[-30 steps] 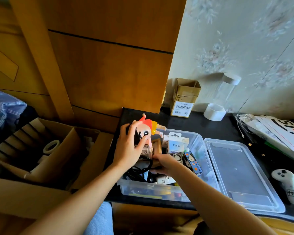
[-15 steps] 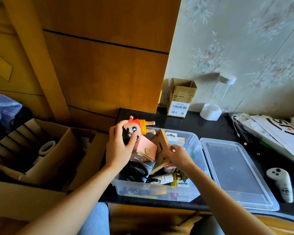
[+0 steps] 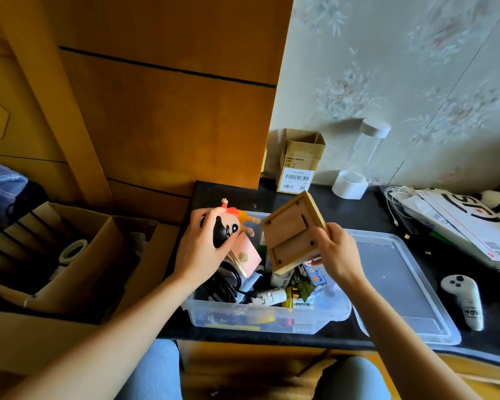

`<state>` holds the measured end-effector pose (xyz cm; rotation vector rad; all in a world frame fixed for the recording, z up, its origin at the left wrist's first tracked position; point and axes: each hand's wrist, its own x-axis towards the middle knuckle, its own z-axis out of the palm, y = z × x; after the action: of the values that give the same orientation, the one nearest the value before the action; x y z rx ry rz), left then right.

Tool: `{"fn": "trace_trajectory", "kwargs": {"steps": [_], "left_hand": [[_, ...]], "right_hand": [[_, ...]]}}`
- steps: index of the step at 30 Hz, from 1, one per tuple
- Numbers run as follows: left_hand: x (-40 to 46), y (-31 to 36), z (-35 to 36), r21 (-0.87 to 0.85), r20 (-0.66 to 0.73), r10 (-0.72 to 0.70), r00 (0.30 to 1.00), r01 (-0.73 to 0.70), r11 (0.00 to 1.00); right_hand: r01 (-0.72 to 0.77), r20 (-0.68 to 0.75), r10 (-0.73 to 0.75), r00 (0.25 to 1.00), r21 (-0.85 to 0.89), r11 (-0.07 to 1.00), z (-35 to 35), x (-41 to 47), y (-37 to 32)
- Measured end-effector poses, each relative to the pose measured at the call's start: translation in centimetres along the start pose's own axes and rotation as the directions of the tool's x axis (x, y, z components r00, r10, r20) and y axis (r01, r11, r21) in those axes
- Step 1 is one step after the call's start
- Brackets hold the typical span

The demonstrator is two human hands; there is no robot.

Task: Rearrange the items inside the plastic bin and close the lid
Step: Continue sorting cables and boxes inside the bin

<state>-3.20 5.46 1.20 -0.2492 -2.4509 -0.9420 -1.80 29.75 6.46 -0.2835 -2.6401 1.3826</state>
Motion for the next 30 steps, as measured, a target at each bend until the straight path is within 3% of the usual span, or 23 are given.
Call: {"fn": "trace_trajectory", "kwargs": {"steps": [3,8,14,16,19,24,27,30], "left_hand": [[-0.1,-0.4,0.4,0.051,0.059,-0.019,0.998,0.016,0.999],[0.2,-0.6,1.0,0.301,0.094,-0.116,0.989,0.083,0.950],[0.6,-0.4,0.8,0.227,0.111,-0.204,0.973,0.175,0.958],[0.4,0.0,0.4,0.184,0.081,-0.119,0.990,0.102,0.978],[0.1,0.8,-0.1,0.054,0.119,0.116,0.986,-0.123,0.991],[0.2,3.5,-0.3,-0.031,0.258,0.408,0.876,-0.414,0.910],[0.4,4.7,0.0,-0.095,0.231,0.495,0.837,-0.487,0.868],[-0.1,5.3,0.3,-0.221,0.121,0.395,0.911,-0.363,0.905]], "right_hand": [[-0.088,0.054,0.081,0.995,0.149,0.985,-0.7,-0.2,0.6],[-0.190,0.141,0.149,0.979,0.357,0.915,-1.4,-1.0,0.9],[-0.291,0.197,0.225,0.954,0.436,0.851,-1.7,-1.1,1.0],[-0.337,0.223,0.259,0.940,0.468,0.817,-1.6,-1.0,1.1],[-0.426,0.291,0.315,0.904,0.529,0.734,-1.4,-0.8,1.3],[-0.562,0.452,0.346,0.822,0.548,0.619,-0.9,-0.9,1.3],[-0.580,0.497,0.318,0.807,0.568,0.584,-0.9,-1.0,1.0],[-0.532,0.553,0.193,0.810,0.557,0.638,-1.9,-0.7,1.1]]}}
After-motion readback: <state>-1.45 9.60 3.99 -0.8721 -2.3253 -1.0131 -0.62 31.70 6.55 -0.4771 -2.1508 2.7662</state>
